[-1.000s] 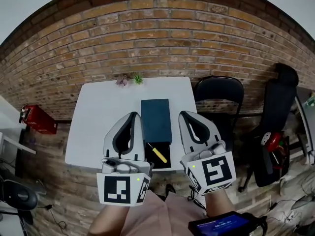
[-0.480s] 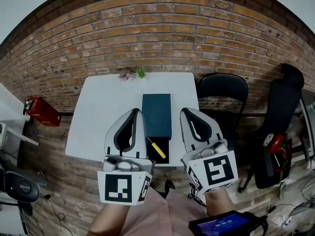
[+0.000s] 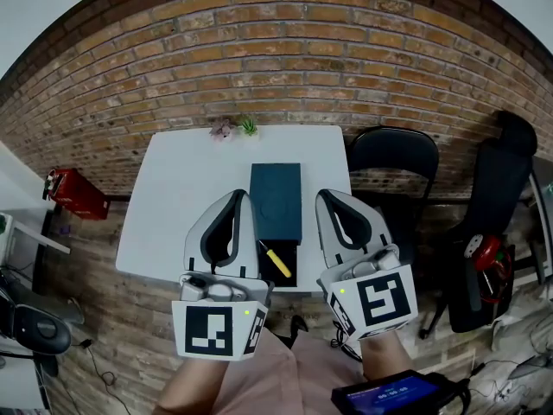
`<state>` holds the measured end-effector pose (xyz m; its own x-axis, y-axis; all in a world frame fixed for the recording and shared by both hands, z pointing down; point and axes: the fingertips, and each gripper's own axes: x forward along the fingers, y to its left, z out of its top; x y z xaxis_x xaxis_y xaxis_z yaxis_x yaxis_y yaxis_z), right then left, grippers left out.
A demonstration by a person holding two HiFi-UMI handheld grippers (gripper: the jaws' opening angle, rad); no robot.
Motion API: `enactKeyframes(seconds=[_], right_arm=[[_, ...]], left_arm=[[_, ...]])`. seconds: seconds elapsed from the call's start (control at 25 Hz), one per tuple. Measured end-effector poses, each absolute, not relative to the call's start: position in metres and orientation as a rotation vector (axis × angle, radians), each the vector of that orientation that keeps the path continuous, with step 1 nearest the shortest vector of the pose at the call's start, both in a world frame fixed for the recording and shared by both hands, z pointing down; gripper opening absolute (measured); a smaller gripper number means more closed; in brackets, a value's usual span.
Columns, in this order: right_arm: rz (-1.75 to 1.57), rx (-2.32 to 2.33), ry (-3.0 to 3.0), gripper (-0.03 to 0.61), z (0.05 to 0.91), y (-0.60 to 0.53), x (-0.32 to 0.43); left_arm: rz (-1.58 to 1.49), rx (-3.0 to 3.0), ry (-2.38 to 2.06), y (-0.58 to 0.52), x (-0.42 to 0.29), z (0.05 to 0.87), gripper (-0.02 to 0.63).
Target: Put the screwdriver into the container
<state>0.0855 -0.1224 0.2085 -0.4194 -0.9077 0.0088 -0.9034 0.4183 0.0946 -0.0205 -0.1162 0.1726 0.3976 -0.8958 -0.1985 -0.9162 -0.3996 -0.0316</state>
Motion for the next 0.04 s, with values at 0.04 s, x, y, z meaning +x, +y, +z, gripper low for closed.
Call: enactKeyframes(seconds=[0.04], right_arm=[[-0.115, 1.658, -2.596, -0.002, 0.2085, -0.1230, 0.0851]], left_arm=[[0.225, -2.510, 1.638, -0.1168, -0.0207, 0.1725, 0.005]])
